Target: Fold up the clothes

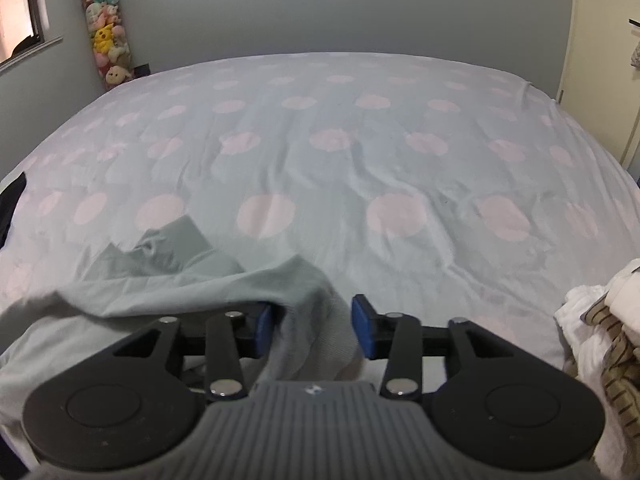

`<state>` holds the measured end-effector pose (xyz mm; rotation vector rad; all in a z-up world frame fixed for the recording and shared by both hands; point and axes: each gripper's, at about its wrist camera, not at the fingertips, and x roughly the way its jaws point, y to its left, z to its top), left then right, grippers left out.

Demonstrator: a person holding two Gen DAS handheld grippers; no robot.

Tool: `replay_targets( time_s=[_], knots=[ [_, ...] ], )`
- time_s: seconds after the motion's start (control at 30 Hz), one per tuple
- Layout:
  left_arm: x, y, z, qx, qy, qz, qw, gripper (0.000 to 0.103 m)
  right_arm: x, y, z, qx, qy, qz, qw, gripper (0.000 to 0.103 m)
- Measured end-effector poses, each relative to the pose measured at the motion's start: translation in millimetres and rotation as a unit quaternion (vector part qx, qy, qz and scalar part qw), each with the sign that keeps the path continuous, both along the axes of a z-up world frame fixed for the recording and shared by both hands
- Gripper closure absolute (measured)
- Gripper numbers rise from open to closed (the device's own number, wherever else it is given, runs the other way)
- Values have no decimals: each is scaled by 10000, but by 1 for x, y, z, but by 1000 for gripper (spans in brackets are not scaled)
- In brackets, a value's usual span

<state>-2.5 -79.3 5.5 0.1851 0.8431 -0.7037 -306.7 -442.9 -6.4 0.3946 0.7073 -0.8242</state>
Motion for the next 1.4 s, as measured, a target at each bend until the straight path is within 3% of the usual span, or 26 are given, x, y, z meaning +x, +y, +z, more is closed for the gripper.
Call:
replay_targets(
  time_s=[0.23, 0.37, 0.5, 0.6, 0.7, 0.77, 0.83, 0.93, 1.0, 1.1, 1.33, 1.4],
  knots=[
    [42, 12, -34, 280, 422, 382, 9980, 44, 2, -20, -12, 220, -269, -355, 9988, 45],
    [55, 9, -64, 531, 667, 473, 9952, 44, 8, -26, -29, 506, -99, -388, 9979, 45],
    [54, -1, -93, 799, 669, 427, 9936, 45, 12, -28, -35, 603, -20, -389, 9974, 45],
    [45, -3, -98, 905, 386, 362, 9945, 47, 14, -26, -36, 579, 54, -368, 9976, 45],
    [41, 0, -95, 887, 257, 393, 9950, 66, 16, -25, -38, 555, 128, -347, 9978, 45],
    [41, 3, -93, 847, 232, 449, 9951, 87, 18, -24, -39, 539, 178, -333, 9978, 45],
    [39, 5, -91, 821, 184, 508, 9952, 95, 21, -21, -39, 450, 279, -267, 9982, 47],
    [37, 7, -89, 768, 93, 558, 9954, 98, 22, -16, -38, 335, 327, -129, 9988, 56],
    [35, 8, -88, 740, 44, 579, 9956, 98, 23, -12, -36, 272, 321, -7, 9991, 77],
    [36, 9, -85, 662, 14, 605, 9960, 99, 26, -5, -34, 85, 395, 161, 9991, 88],
    [37, 12, -82, 554, -17, 627, 9965, 99, 29, -1, -32, -184, 552, 230, 9980, 89],
    [37, 14, -80, 496, -62, 638, 9967, 99, 28, -1, -31, -196, 556, 201, 9981, 95]
  ],
)
